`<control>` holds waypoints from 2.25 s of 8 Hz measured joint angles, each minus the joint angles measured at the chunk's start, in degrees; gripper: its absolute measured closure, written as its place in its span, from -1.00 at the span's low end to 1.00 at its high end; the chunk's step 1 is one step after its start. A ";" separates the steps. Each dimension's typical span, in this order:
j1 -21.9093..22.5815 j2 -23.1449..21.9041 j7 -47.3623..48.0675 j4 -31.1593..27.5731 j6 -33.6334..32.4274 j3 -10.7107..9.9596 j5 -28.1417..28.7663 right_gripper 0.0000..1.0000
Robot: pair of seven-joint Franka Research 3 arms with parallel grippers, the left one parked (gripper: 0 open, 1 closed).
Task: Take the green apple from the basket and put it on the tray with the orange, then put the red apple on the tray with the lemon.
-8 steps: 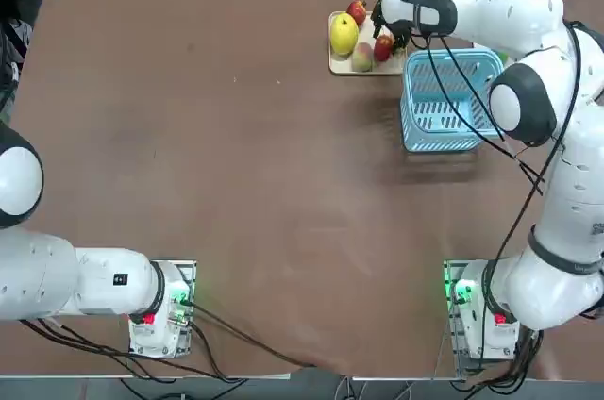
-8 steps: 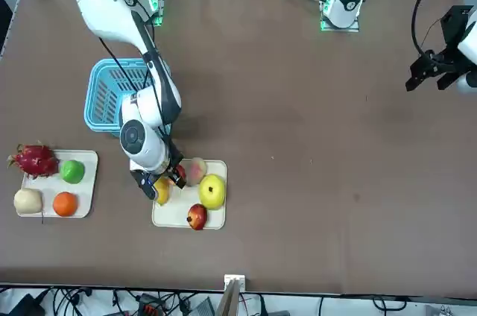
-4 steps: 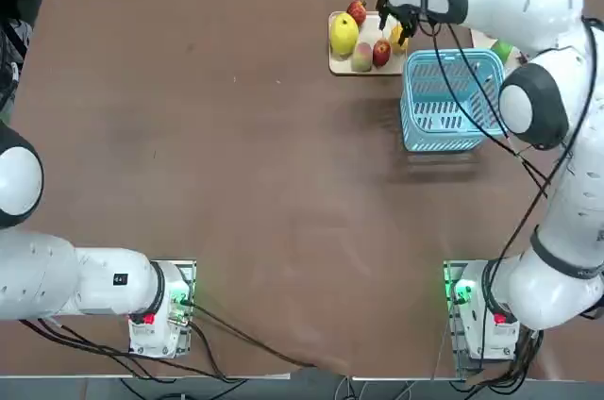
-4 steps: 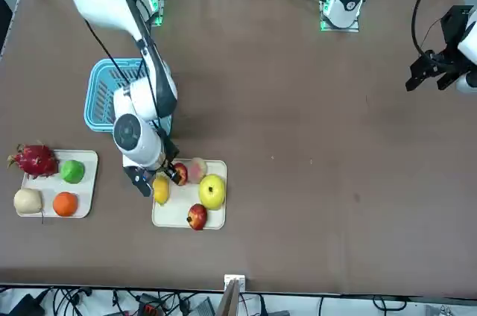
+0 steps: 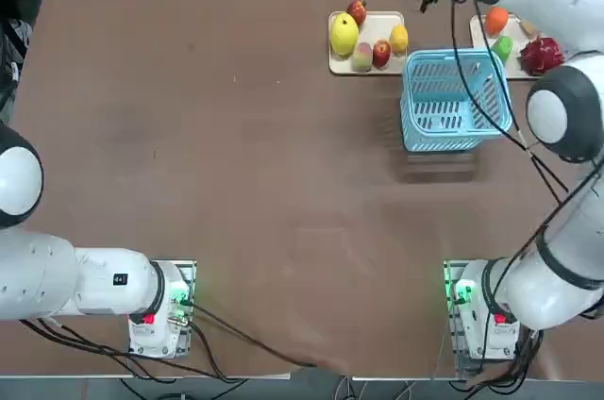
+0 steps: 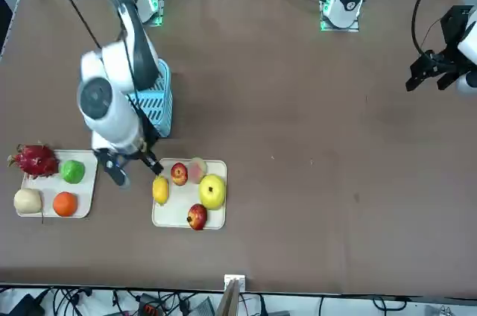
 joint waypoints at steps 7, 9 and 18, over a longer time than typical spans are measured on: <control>-16.62 -15.05 -45.26 0.04 -18.83 -1.01 -0.74 -0.99; -19.52 -17.84 -47.42 -0.15 -20.49 -0.61 -0.72 -0.99; -25.34 -30.91 -54.24 -12.79 -22.37 1.45 6.26 -0.99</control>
